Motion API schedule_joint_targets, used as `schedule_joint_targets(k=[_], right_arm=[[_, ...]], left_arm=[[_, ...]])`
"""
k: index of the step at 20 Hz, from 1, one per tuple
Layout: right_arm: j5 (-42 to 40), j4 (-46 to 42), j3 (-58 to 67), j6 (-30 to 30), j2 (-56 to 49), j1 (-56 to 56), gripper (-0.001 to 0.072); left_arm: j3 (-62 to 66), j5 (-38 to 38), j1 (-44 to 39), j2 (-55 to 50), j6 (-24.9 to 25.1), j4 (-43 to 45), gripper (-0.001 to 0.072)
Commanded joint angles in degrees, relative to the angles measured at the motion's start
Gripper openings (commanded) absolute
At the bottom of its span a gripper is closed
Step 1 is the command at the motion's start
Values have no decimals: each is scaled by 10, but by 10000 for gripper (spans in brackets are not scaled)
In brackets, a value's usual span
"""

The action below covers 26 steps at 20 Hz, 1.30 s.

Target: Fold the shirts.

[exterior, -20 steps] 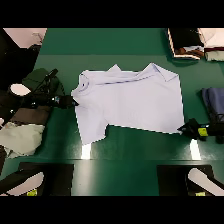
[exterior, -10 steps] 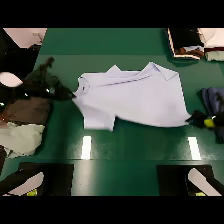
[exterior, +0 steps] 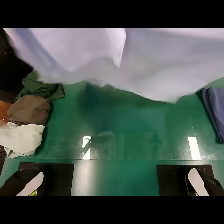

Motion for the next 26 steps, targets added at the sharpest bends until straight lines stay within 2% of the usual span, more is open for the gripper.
schedule_joint_targets(k=[1,4,6,8,12,16,20,23,26], right_arm=[[-8,-2,149,2,10,0,16],[9,-3,219,2,1,0,16],[56,-2,267,3,-27,0,16],[105,2,287,16,-70,0,16],[170,2,182,18,-156,20,16],[183,-39,41,18,-267,92,16],[128,-79,-21,17,-396,155,16],[23,-76,-24,28,-475,172,16],[-65,-76,-24,42,-509,168,16]], left_arm=[[164,18,0,11,-39,-9,26],[199,25,0,11,-38,-71,26],[170,20,0,11,-39,-54,26],[89,18,0,11,-54,-19,26],[-111,-16,0,-39,-53,-17,27],[-235,-29,0,-152,-36,-17,27],[-256,8,-3,-307,3,-17,27],[-255,120,-3,-392,14,-30,27],[-224,209,-2,-428,35,-31,27]])
